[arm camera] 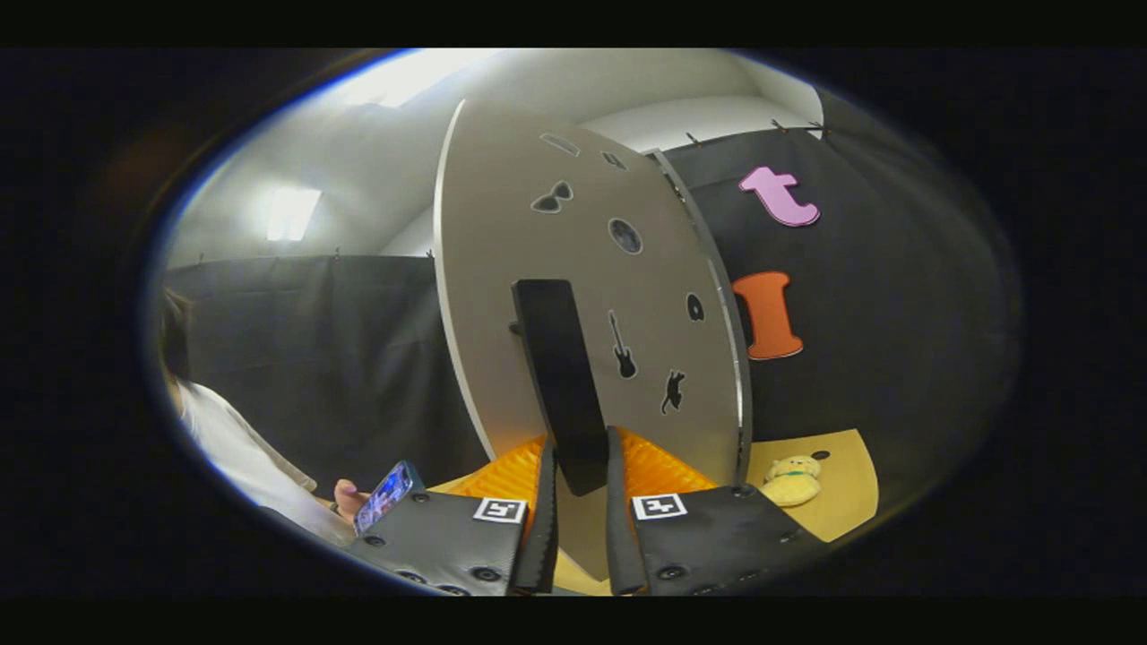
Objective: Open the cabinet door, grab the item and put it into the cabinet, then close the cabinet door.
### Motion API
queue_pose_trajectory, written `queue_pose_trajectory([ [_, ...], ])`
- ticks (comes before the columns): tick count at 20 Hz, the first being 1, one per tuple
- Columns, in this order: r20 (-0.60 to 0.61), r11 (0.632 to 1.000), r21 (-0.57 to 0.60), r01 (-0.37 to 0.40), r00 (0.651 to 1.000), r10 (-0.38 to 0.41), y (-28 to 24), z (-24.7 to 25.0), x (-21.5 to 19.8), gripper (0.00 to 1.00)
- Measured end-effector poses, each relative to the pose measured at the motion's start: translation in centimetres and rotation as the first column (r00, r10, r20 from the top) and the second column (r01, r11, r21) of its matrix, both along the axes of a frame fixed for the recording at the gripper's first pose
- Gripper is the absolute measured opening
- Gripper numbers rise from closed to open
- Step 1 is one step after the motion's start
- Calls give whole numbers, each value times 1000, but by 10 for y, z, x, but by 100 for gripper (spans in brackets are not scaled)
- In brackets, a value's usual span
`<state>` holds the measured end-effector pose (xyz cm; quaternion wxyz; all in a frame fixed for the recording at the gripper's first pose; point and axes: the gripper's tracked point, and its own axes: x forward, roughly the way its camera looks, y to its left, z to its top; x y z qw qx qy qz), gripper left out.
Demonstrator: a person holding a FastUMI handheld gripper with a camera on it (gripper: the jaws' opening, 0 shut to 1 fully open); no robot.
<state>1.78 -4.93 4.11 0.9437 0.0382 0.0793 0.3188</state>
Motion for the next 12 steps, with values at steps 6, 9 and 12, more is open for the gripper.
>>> queue_pose_trajectory([
  [6,-17,995,30,-92,996,92,-9,1,0,30],
  [9,-25,992,47,-113,993,114,-15,2,-1,30],
  [12,-34,989,57,-134,990,136,-22,3,-1,30],
])
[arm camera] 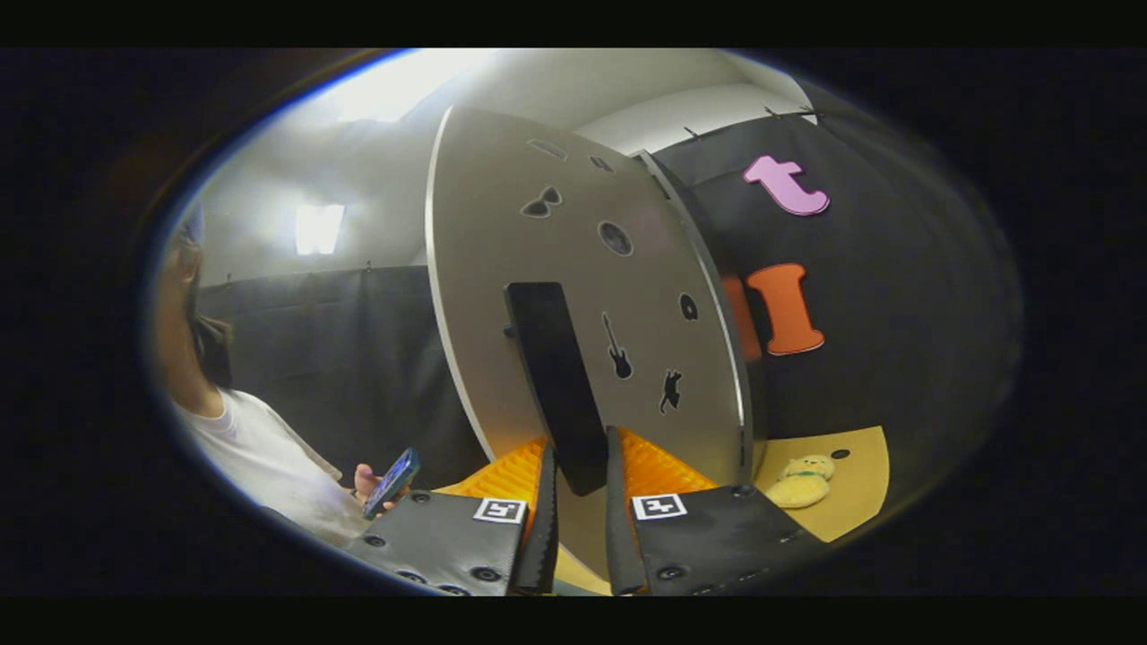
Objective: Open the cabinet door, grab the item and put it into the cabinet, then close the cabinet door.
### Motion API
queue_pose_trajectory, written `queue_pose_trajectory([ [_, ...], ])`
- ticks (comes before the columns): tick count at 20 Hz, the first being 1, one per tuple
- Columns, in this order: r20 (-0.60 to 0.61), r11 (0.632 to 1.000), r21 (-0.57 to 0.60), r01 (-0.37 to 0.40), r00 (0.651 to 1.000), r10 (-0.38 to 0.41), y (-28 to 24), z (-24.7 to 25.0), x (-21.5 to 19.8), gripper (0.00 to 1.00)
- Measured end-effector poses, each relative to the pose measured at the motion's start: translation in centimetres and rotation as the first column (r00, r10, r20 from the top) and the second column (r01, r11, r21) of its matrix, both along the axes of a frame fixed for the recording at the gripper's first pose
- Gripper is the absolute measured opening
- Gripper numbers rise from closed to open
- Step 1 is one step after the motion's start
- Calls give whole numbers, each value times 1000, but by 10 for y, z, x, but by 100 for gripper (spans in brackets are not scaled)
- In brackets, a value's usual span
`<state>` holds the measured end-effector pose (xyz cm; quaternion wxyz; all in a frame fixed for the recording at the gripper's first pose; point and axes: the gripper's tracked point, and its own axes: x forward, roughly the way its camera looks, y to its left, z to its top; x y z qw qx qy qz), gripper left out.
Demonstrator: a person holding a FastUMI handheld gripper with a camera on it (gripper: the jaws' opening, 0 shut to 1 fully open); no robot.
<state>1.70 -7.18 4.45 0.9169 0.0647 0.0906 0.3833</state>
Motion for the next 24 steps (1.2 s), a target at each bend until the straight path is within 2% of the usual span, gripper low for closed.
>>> queue_pose_trajectory([
  [4,6,1000,-16,-12,1000,12,-9,0,0,31],
  [9,0,1000,20,24,1000,-24,-16,2,3,32],
  [17,52,982,12,187,981,-188,-37,5,10,35],
  [21,72,956,-11,294,954,-292,-44,5,17,35],
  [24,101,918,-34,395,915,-390,-54,5,18,34],
])
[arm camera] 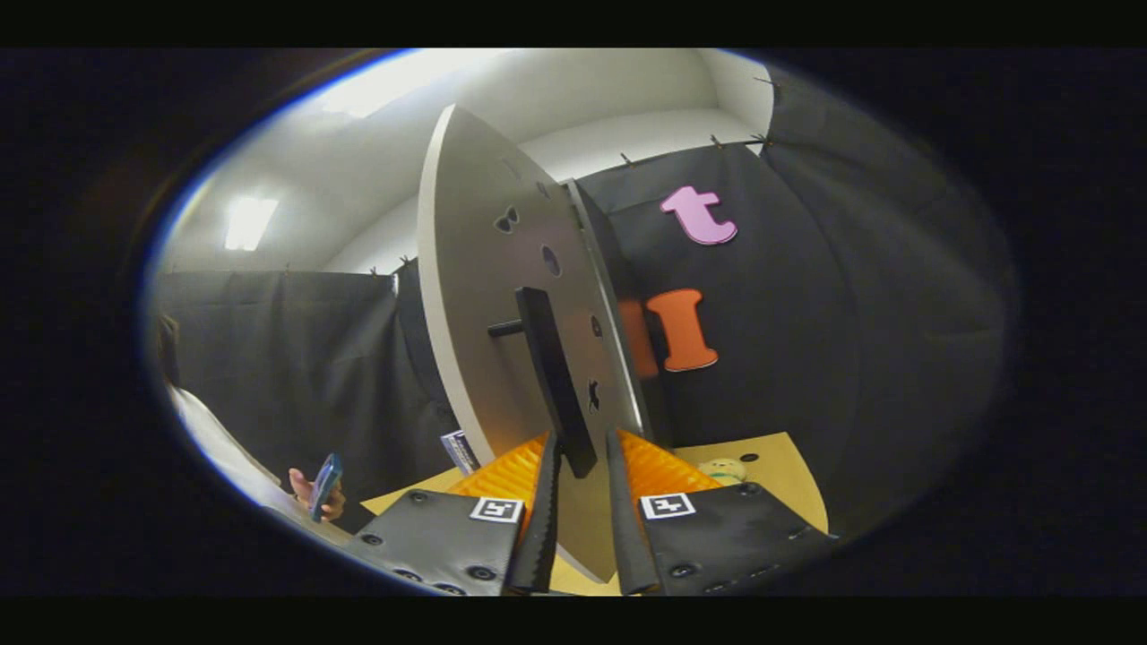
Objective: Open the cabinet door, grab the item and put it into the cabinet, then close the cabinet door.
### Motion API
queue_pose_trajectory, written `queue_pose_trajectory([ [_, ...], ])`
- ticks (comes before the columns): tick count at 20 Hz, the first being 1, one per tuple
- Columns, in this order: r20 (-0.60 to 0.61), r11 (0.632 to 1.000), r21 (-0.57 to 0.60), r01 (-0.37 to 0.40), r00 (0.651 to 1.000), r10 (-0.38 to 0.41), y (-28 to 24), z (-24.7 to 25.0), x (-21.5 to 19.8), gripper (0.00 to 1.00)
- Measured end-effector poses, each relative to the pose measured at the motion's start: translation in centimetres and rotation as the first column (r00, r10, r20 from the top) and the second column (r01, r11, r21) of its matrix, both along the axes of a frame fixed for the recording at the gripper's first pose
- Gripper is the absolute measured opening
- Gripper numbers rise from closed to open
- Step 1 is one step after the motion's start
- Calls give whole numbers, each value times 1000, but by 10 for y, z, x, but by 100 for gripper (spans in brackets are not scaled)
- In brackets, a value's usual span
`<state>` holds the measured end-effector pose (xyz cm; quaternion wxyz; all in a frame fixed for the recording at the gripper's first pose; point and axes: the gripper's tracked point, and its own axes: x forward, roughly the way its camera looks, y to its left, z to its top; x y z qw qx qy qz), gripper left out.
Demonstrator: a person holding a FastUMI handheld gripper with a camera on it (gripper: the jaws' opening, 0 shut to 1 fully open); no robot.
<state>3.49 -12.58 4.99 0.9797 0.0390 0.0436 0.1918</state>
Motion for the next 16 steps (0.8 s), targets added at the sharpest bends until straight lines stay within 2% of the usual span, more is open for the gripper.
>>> queue_pose_trajectory([
  [2,38,997,-16,79,996,-79,-7,6,-1,34],
  [5,105,983,-15,184,978,-182,-11,25,-17,67],
  [6,131,973,-6,231,965,-228,-14,33,-23,67],
  [9,227,929,10,369,904,-361,-3,57,-43,95],
  [11,293,902,-8,431,864,-410,19,71,-60,96],
  [13,354,884,-34,467,832,-426,51,82,-75,96],
  [14,376,877,-46,479,822,-429,70,86,-78,96],
  [16,401,883,-80,462,826,-396,120,83,-74,97],
])
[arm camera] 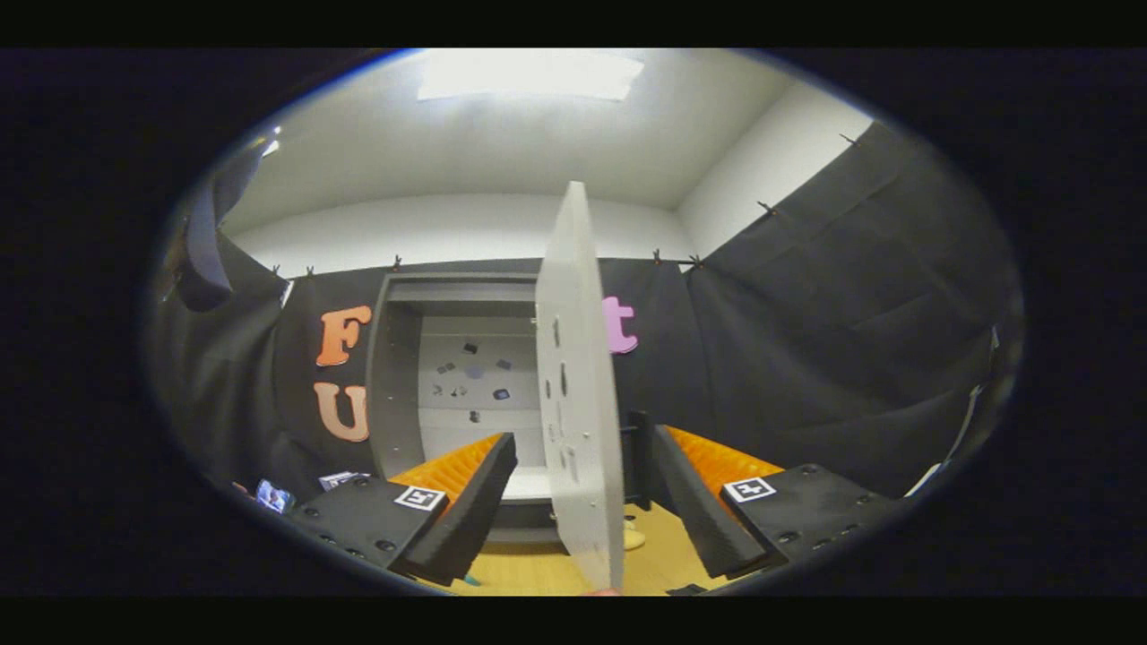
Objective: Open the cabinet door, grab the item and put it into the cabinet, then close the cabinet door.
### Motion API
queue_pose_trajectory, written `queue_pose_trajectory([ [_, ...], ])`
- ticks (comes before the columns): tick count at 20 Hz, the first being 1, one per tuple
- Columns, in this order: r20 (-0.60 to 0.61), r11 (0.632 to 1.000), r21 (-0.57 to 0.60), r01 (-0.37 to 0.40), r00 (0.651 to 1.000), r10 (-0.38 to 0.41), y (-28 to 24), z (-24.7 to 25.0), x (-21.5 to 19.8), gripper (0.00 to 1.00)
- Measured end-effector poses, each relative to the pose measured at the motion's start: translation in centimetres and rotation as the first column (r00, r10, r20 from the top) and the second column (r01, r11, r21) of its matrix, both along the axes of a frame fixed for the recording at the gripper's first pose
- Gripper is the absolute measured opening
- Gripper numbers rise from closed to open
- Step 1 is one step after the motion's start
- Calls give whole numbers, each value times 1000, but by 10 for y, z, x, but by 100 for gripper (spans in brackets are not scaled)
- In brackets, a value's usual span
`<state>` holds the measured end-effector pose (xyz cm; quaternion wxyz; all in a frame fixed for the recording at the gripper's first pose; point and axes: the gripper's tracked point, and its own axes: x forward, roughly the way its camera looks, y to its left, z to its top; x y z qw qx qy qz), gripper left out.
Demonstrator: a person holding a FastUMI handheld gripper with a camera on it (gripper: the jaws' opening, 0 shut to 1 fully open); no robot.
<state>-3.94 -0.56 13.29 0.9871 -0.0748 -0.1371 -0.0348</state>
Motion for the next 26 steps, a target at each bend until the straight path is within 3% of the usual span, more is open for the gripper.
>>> queue_pose_trajectory([
  [6,-67,996,-51,-69,996,66,129,-68,69,98],
  [11,-221,992,89,-90,969,108,177,-182,151,98],
  [18,-410,999,52,8,912,14,172,-353,214,100],
  [22,-549,993,58,104,834,-55,143,-447,220,100],
  [26,-641,984,49,171,761,-100,122,-506,218,100],
])
